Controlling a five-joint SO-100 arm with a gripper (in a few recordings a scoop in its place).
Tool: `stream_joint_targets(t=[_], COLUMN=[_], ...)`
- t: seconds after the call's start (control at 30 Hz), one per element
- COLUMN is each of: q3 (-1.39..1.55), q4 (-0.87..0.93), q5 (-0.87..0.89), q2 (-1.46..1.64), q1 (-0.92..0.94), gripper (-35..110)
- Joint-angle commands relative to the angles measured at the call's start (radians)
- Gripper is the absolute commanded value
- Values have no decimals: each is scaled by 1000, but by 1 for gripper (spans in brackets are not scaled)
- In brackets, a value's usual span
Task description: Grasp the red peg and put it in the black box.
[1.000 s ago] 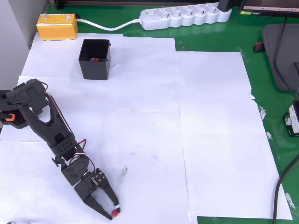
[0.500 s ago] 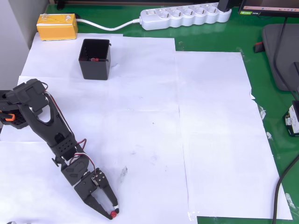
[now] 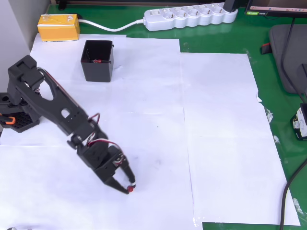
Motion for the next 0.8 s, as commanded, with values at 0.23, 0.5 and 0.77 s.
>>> stream_joint_targets(t=[0.23,0.5,0.77], q3=[245,288,63], q4=[541,931,986], q5=[104,225,314], q2=[-288,-463,-657], q1=[-104,-316,-594], gripper=[0,0,0])
